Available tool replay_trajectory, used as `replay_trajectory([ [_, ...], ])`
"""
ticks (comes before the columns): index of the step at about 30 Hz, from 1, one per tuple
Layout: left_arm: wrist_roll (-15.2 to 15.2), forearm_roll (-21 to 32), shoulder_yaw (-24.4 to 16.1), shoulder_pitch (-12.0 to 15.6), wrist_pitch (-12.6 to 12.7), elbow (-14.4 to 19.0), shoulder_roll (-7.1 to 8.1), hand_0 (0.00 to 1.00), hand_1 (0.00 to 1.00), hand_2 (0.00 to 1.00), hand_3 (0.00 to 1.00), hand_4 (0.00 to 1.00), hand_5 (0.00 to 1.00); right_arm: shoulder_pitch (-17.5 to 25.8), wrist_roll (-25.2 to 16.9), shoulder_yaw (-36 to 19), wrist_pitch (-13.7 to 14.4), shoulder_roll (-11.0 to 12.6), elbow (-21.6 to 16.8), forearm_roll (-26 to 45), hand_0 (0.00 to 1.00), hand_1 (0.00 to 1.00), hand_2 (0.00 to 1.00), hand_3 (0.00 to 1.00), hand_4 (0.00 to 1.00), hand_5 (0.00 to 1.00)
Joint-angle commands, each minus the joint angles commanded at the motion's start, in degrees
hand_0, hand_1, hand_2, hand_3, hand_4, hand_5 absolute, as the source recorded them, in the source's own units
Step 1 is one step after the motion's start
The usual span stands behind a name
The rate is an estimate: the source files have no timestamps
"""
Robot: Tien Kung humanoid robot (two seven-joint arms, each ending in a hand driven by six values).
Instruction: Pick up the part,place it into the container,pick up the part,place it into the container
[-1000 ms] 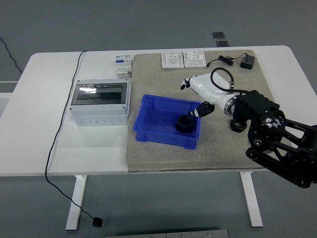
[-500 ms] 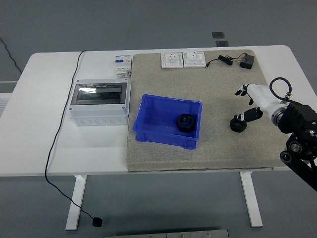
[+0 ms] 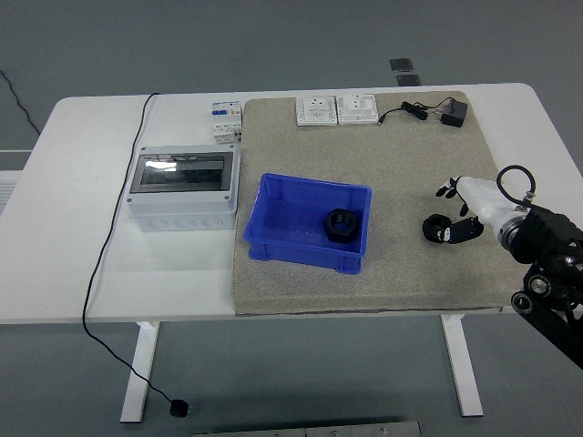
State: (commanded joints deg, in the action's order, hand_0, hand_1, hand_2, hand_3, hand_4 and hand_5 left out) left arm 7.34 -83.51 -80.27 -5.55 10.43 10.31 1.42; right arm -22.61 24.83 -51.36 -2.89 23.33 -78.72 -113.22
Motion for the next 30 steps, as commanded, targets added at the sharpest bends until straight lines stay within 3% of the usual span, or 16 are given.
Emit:
replay_trajectory([
  [15, -0.03, -0.18, 0.02, -0.09, -0.03, 0.0, -0.01, 0.702, 0.501, 0.557, 0.483, 0.43, 0.242, -1.93, 1.57, 4.73, -0.88, -1.54, 4.02, -2.98, 0.286, 0.494, 0.724, 0.723, 0.887, 0.241],
  [16, -0.04, -0.16, 0.05, -0.08, -0.03, 0.0, -0.01, 0.702, 0.503, 0.557, 0.482, 0.429, 0.241, -1.96, 1.59, 4.9, -0.79, -1.61, 4.14, -3.32, 0.269, 0.45, 0.665, 0.671, 0.512, 0.079],
  [21, -0.05, -0.22, 0.09, -0.11, -0.05, 0.0, -0.02, 0.702, 0.503, 0.557, 0.482, 0.429, 0.241, -2.04, 1.45, 5.23, -0.34, -1.8, 4.63, -4.6, 0.269, 0.45, 0.665, 0.671, 0.512, 0.079],
  [22, -0.05, -0.24, 0.09, -0.11, -0.06, 0.0, -0.01, 0.702, 0.503, 0.557, 0.482, 0.428, 0.24, -2.04, 1.33, 5.22, -0.27, -1.82, 4.74, -4.73, 0.29, 0.45, 0.575, 0.663, 0.275, 0.002],
  [27, -0.05, -0.17, 0.16, -0.1, -0.07, 0.0, -0.01, 0.702, 0.503, 0.557, 0.482, 0.428, 0.24, -2.01, 1.22, 5.18, -0.75, -1.65, 5.18, -5.45, 0.29, 0.45, 0.575, 0.663, 0.275, 0.002],
  [28, -0.05, -0.11, 0.19, -0.1, -0.07, 0.0, 0.0, 0.701, 0.504, 0.557, 0.482, 0.428, 0.24, -2.0, 1.24, 5.21, -0.91, -1.55, 5.24, -5.59, 0.289, 0.454, 0.563, 0.661, 0.206, 0.002],
  [30, -0.04, -0.11, 0.19, -0.1, -0.07, 0.0, -0.01, 0.701, 0.504, 0.557, 0.482, 0.428, 0.24, -2.01, 1.26, 5.33, -1.22, -1.33, 5.29, -5.82, 0.289, 0.454, 0.563, 0.661, 0.206, 0.002],
])
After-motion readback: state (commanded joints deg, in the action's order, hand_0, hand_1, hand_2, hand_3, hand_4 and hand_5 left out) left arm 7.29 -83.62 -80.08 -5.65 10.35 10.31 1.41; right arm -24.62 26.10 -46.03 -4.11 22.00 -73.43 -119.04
